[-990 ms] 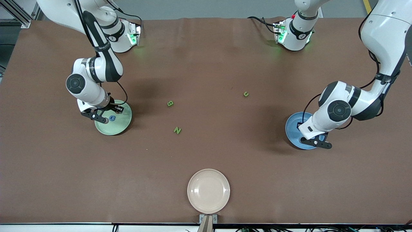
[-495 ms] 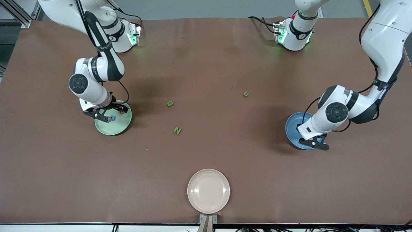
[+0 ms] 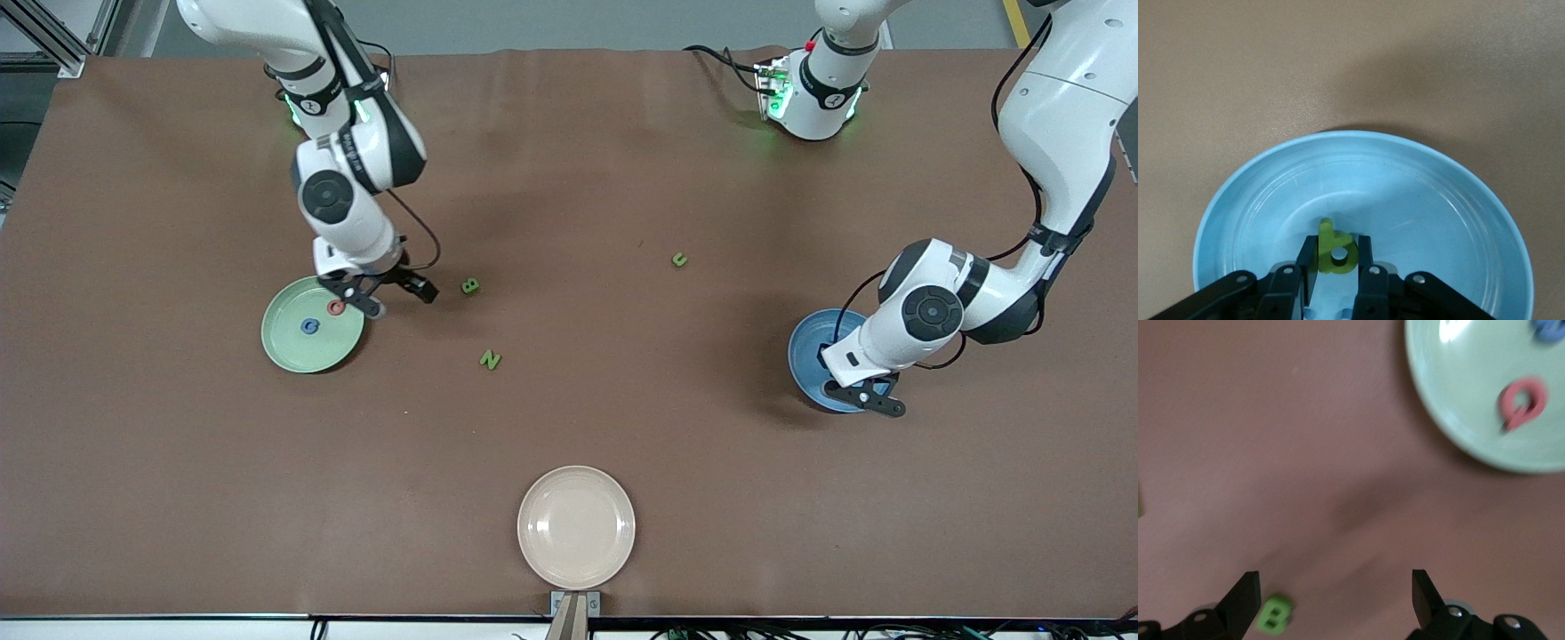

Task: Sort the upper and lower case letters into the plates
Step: 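Reach the left gripper to the u while the right gripper places the B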

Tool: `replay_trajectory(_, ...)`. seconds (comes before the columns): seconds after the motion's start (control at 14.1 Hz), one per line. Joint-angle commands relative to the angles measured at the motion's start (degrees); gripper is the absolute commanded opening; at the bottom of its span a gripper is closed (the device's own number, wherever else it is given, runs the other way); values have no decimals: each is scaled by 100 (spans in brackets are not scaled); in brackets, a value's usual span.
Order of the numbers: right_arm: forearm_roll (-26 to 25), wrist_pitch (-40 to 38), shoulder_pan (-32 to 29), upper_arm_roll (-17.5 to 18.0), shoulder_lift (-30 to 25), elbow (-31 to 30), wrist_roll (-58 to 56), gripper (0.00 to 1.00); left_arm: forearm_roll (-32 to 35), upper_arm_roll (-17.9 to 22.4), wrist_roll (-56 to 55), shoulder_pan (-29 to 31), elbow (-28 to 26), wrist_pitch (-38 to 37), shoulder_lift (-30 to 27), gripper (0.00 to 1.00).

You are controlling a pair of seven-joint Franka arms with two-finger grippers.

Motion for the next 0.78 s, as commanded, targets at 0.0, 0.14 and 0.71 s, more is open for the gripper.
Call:
replay_trajectory(0.0, 358, 195, 521, -60, 478, 323, 925, 100, 110, -48, 114, 140, -45, 76, -19, 35)
replay_trajectory(0.14, 358, 222, 759, -61, 812, 569, 1385, 100, 110, -65, 88, 140, -45, 24, -89, 100)
replay_trajectory(0.71, 376, 301, 1006, -60, 1192, 720, 1580, 74, -513, -1399, -1501, 158, -81, -2075, -826, 100)
